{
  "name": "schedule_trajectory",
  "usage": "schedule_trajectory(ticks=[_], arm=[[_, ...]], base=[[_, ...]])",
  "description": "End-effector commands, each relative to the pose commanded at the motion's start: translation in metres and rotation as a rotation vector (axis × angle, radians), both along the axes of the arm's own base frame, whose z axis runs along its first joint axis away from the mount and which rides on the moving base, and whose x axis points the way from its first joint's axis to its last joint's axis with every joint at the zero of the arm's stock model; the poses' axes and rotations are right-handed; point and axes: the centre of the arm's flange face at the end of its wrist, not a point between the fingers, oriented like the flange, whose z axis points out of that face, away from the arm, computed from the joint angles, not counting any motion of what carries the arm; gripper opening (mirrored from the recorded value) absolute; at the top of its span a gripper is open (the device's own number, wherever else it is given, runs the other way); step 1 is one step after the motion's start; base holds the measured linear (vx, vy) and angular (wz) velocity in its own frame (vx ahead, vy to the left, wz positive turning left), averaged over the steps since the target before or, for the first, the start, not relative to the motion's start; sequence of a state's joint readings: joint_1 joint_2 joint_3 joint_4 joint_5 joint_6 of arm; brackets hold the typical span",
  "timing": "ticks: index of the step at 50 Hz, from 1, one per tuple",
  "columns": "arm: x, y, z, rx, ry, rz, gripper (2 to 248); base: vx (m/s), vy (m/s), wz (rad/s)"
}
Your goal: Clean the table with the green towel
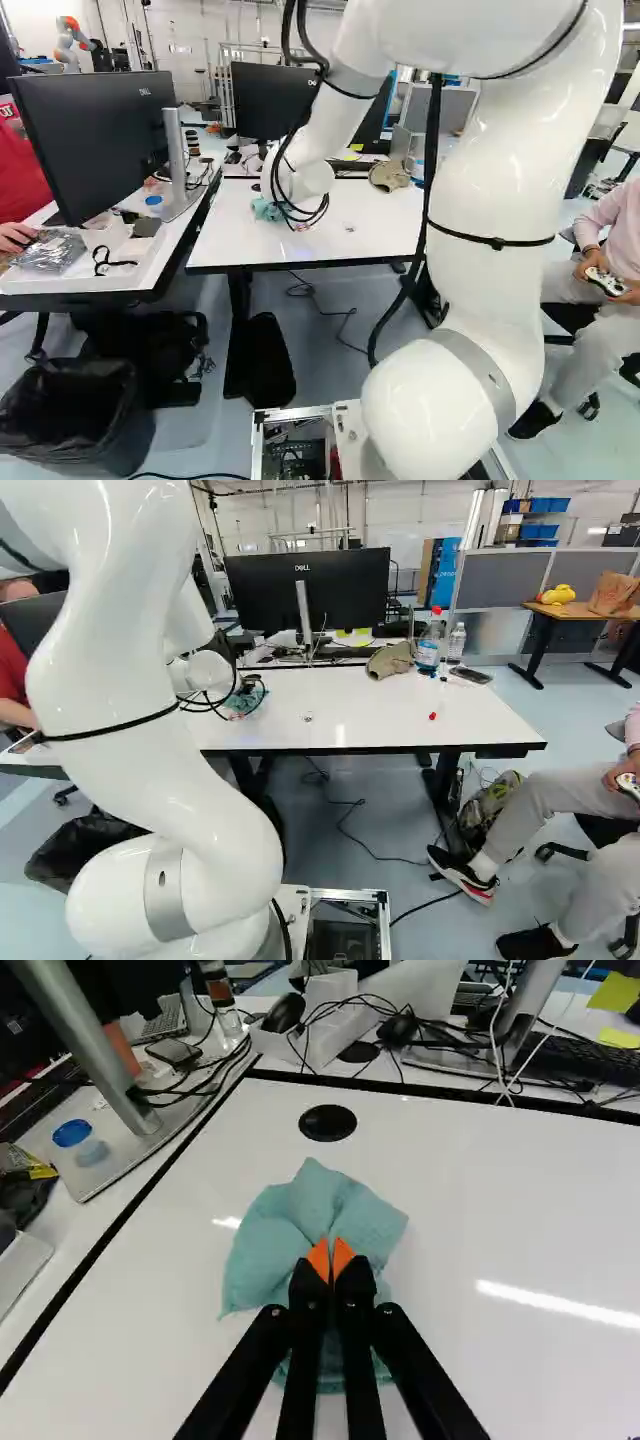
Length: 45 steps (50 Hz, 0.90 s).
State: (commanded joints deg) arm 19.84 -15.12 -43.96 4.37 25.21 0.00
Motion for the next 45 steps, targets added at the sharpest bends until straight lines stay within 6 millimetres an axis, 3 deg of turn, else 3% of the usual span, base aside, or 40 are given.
schedule_trajectory(ticks=[45], arm=[[-0.0032,-0.0007,-0.0042,-0.016,0.057,0.002,25]], base=[[0.0,0.0,0.0]])
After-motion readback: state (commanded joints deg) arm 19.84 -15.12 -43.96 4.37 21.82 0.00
